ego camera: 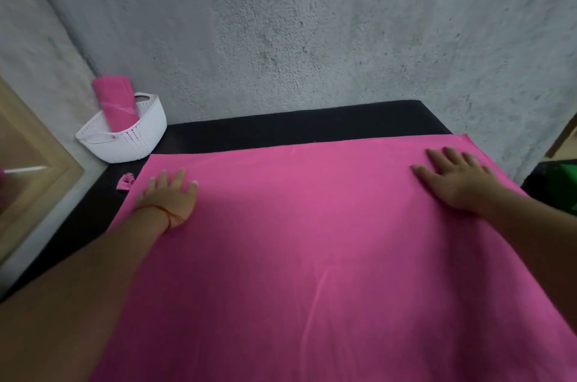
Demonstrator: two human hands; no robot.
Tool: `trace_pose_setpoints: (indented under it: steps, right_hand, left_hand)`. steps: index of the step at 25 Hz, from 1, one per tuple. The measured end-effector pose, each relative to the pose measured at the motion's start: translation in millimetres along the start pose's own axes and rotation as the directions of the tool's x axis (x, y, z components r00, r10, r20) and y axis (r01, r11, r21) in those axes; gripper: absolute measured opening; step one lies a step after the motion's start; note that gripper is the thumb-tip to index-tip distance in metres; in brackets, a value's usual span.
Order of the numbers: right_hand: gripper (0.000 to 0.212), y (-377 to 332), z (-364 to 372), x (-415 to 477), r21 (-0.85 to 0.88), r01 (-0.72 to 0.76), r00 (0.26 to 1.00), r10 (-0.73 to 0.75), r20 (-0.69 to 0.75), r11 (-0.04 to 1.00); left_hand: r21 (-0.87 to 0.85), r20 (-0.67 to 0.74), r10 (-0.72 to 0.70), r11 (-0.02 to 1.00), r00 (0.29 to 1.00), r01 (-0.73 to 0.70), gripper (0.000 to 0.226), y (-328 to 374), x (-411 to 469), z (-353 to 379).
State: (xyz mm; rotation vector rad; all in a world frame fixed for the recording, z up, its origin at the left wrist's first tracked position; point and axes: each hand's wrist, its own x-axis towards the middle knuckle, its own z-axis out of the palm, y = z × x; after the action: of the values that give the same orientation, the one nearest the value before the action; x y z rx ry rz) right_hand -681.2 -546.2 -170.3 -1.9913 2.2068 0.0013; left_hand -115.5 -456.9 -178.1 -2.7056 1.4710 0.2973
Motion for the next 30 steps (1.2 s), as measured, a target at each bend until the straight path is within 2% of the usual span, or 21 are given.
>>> trace_pose_setpoints:
  steps: [1,2,3,4,5,6,7,8,10,12,15,17,20,22,24,27,28,30]
  right_hand:
    - [0.093,-6.4,-7.1,5.7,-0.006,-0.037,0.999,0.036,-0.013,0.999]
    - [0.087,-27.2,-13.3,5.8,-0.019,-0.008,0.999,0.008,-0.037,1.0]
    - [0.079,-60.3,-14.3,1.7,-0.029,0.098,0.994,-0.099,-0.055,0.995]
    - [0.072,-98.2,-10.8,-5.3,-0.028,0.26,0.964,-0.261,-0.055,0.965]
    - [0.068,-137.3,-3.6,-14.0,-0.025,0.422,0.906,-0.423,-0.033,0.906]
    - [0.068,-169.6,5.2,-22.1,-0.02,0.528,0.849,-0.528,0.011,0.849]
    - [0.068,-190.0,11.6,-25.5,-0.017,0.575,0.818,-0.574,0.047,0.818]
    - [0.07,-193.3,17.3,-19.5,-0.012,0.578,0.814,-0.577,0.064,0.816]
    - [0.075,-159.7,18.9,4.2,-0.02,0.477,0.879,-0.476,0.034,0.879]
    - [0.084,-98.4,12.3,30.0,-0.012,0.284,0.959,-0.284,-0.01,0.959]
    - [0.1,-7.3,8.4,57.8,0.002,0.033,0.999,-0.032,-0.014,0.999]
    - [0.108,12.2,11.3,67.6,0.027,-0.031,0.999,0.032,-0.02,0.999]
    - [0.09,-0.8,9.2,59.9,0.025,-0.124,0.991,0.125,-0.053,0.992]
    - [0.073,-23.0,-2.1,36.4,-0.043,-0.109,0.99,0.104,-0.096,0.993]
    - [0.062,-50.3,-3.6,5.2,-0.022,0.058,0.995,-0.059,-0.075,0.998]
    - [0.068,-85.0,23.1,-68.2,0.027,0.249,0.968,-0.248,-0.044,0.968]
    - [0.072,-91.0,29.3,-90.1,0.016,0.262,0.965,-0.261,-0.035,0.965]
    - [0.076,-101.8,34.8,-129.6,0.011,0.252,0.968,-0.252,0.002,0.968]
  left_hand:
    - [0.048,-0.008,-0.047,0.998,0.999,0.047,0.076,10.0,6.9,-8.2]
    - [0.073,-0.045,-0.034,0.997,0.998,0.037,0.077,34.4,5.2,-14.4]
    - [0.061,-0.099,0.059,0.997,0.993,-0.053,0.076,67.4,-4.4,-15.8]
    - [0.035,-0.135,0.216,0.976,0.967,-0.213,0.071,104.3,-19.3,-11.8]
    - [0.038,-0.137,0.376,0.926,0.916,-0.375,0.068,139.8,-35.7,-1.2]
    - [0.04,-0.11,0.485,0.874,0.868,-0.484,0.065,168.9,-50.9,8.4]
    - [0.028,-0.08,0.531,0.847,0.843,-0.531,0.063,185.8,-55.5,14.8]
    - [0.0,-0.062,0.521,0.853,0.852,-0.522,0.063,186.9,-48.4,17.8]
    - [0.004,-0.078,0.418,0.908,0.905,-0.419,0.065,149.1,-14.1,15.4]
    - [0.002,-0.091,0.282,0.959,0.955,-0.283,0.069,77.8,29.6,10.7]
    - [0.073,-0.077,0.173,0.983,0.982,-0.167,0.091,-10.5,66.5,6.0]
    - [0.05,-0.079,0.132,0.99,0.988,-0.128,0.087,-20.1,69.1,6.5]
    - [-0.011,-0.104,-0.019,1.0,0.994,0.018,0.069,-1.2,56.2,0.9]
    - [-0.004,-0.137,-0.048,0.999,0.989,0.048,0.064,16.1,40.1,-5.0]
    - [-0.05,-0.146,0.08,0.995,0.986,-0.088,0.06,40.8,7.7,4.5]
    - [-0.044,-0.162,0.304,0.948,0.939,-0.315,0.062,66.7,-70.9,31.9]
    - [-0.032,-0.143,0.332,0.94,0.932,-0.34,0.064,64.5,-92.5,34.4]
    - [-0.028,-0.084,0.26,0.964,0.962,-0.264,0.068,57.9,-137.6,37.0]
